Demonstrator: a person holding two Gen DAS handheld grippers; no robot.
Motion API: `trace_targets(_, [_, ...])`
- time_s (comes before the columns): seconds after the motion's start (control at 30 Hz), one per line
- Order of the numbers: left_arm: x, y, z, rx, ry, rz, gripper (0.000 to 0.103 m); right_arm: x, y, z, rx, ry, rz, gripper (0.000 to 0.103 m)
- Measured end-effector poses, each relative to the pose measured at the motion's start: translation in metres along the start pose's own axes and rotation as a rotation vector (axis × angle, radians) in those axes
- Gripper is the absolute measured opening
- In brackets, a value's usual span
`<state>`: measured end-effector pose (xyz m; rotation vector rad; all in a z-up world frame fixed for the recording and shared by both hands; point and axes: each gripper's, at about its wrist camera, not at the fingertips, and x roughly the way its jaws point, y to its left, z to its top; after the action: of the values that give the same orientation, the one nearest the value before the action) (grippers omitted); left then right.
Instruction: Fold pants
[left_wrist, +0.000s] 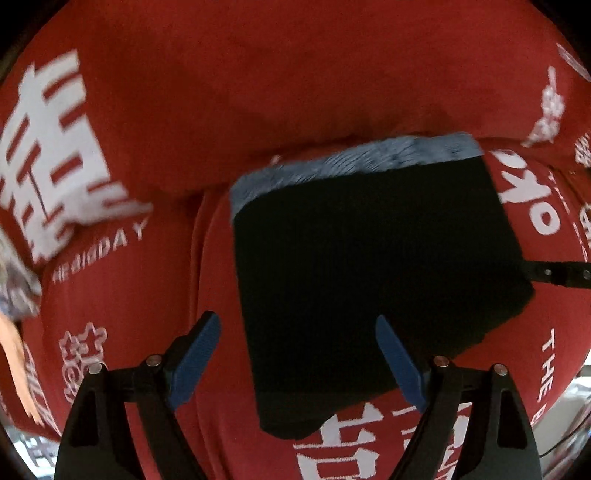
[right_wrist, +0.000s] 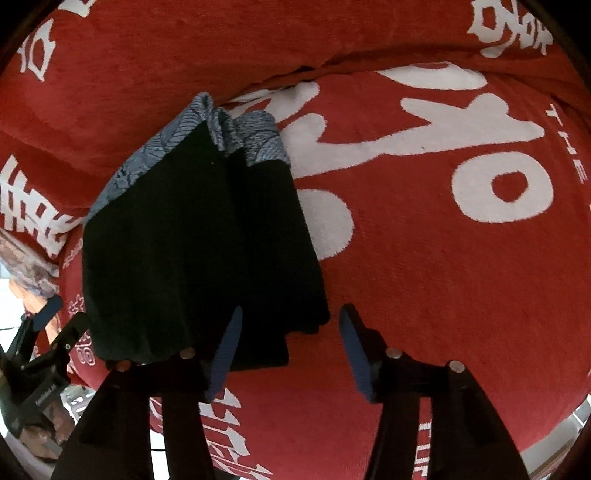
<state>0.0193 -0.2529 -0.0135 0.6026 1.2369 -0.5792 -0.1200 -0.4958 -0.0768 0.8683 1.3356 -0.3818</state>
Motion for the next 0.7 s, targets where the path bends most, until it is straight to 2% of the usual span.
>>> trace_targets(0.1, [0.011,0.012,-0.003,-0.061,0.054,-0.021,0.087,-0.001,0.0,0.0,0.016,0.003,-0.015,0.066])
trace_targets(0.23, [0.021,0.028,-0.004,-0.13,0.104,-0.087,0.087,-0.001,0.005,0.002,0.002,0.007,-0.047,0.067])
trace_targets(0.3, [0.022,0.033,-0.002,-0.146,0.109,-0.103,0.089,0.001,0.006,0.003,0.015,0.013,-0.056,0.075])
trace_targets(0.33, [0.022,0.035,-0.002,-0.149,0.108,-0.101,0.103,0.002,0.008,0.004,0.022,0.016,-0.056,0.075])
trace_targets(0.43, [0.021,0.037,-0.001,-0.146,0.092,-0.096,0.103,0.001,0.009,0.004,0.015,0.012,-0.066,0.076])
trace_targets(0.7, [0.026,0.042,-0.002,-0.156,0.121,-0.094,0.103,-0.011,0.017,0.003,-0.015,-0.029,-0.063,0.08])
